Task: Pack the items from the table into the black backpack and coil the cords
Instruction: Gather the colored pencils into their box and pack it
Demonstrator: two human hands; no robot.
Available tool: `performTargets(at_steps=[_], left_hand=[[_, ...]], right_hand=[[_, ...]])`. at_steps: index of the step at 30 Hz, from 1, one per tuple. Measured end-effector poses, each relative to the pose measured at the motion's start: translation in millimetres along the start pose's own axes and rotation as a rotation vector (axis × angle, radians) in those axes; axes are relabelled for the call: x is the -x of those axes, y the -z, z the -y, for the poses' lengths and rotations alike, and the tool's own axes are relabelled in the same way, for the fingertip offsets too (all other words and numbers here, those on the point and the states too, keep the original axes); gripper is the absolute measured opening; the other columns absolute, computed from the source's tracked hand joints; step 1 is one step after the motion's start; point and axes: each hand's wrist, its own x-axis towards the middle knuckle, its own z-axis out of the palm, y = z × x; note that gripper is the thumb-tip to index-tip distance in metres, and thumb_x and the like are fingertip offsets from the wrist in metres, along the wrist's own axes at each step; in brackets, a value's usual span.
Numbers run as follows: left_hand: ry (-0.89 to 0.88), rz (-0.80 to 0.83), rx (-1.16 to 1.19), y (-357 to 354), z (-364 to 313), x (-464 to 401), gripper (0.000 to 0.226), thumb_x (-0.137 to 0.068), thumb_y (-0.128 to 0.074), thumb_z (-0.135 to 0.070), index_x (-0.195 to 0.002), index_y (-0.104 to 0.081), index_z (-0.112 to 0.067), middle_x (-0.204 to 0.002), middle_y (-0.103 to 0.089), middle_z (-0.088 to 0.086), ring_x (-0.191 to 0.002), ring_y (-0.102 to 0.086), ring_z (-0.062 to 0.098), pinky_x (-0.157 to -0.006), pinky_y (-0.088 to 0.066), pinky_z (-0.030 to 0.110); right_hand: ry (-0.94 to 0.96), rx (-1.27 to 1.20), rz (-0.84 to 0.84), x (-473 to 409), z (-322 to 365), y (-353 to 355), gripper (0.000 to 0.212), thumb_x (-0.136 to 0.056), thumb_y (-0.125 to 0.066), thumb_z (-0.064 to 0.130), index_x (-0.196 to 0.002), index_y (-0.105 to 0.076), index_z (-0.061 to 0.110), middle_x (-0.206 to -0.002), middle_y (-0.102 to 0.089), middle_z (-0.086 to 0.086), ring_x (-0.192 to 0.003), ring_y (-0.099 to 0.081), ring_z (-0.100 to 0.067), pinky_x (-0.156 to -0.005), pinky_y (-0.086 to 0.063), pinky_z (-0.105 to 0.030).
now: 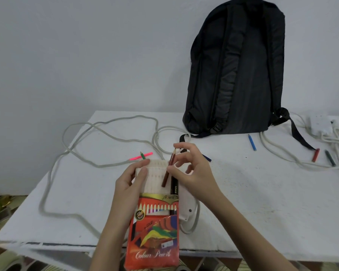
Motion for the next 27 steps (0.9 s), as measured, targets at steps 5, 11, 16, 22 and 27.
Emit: performTargets(at_steps=[5,11,16,22,27], left_hand=[[-0.015,-0.040,0.021,1.5,-1.8,-2.5,0.019,-0.095,-0.050,-0.017,-0.100,-0.067,-0.024,-0.106,-0.066,0.004,-0.082,-0.064,0.016,-0.058,-0.052,0.025],[0.005,-0.065,0.066,3.1,-2.3,-4.3,0.019,-0.095,-0.051,-0.019,-0.104,-0.067,-0.025,-0.102,-0.067,0.003,-0.075,-0.066,0.016,-0.051,-0.052,0.023],[0.016,-0.061,0.046,6.4,-0.6,-7.0,0.019,-0.094,-0.051,-0.015,-0.098,-0.068,-0.024,-0.098,-0.068,0.005,-0.069,-0.064,0.010,-0.053,-0.052,0.023],[0.023,-0.095,0.033,14.9,-4.6,-8.4,0.022,-0.087,-0.063,-0.010,-0.103,-0.064,-0.025,-0.098,-0.066,0.000,-0.074,-0.068,0.024,-0.047,-0.053,0.022],[0.031,-0.115,0.042,18.9,-7.1,-7.9,0.023,-0.087,-0.062,-0.009,-0.105,-0.064,-0.024,-0.100,-0.066,0.006,-0.073,-0.067,0.027,-0.047,-0.054,0.024]], right_hand=[[0.025,0.166,0.017,3.1,-8.5,2.1,0.047,-0.077,-0.073,0.020,-0.112,-0.046,0.038,-0.080,-0.062,0.019,-0.086,-0.053,-0.001,-0.070,-0.035,-0.004],[0.018,0.205,0.096,5.3,-15.5,0.7,0.034,-0.069,-0.066,0.042,-0.102,-0.060,0.044,-0.116,-0.049,0.018,-0.112,-0.040,0.001,-0.084,-0.031,-0.004],[0.009,0.184,0.176,-3.0,-12.9,10.9,0.018,-0.084,-0.067,0.031,-0.101,-0.067,0.038,-0.120,-0.049,0.016,-0.114,-0.039,0.000,-0.087,-0.032,-0.006],[0.034,0.226,-0.048,-63.6,-24.3,34.5,0.024,-0.088,-0.055,-0.001,-0.102,-0.069,0.013,-0.095,-0.069,0.001,-0.083,-0.062,-0.003,-0.067,-0.045,-0.009],[-0.157,0.399,0.212,-79.9,-60.7,15.9,0.030,-0.084,-0.063,0.000,-0.114,-0.063,0.005,-0.102,-0.069,-0.010,-0.085,-0.061,-0.010,-0.065,-0.042,0.000]])
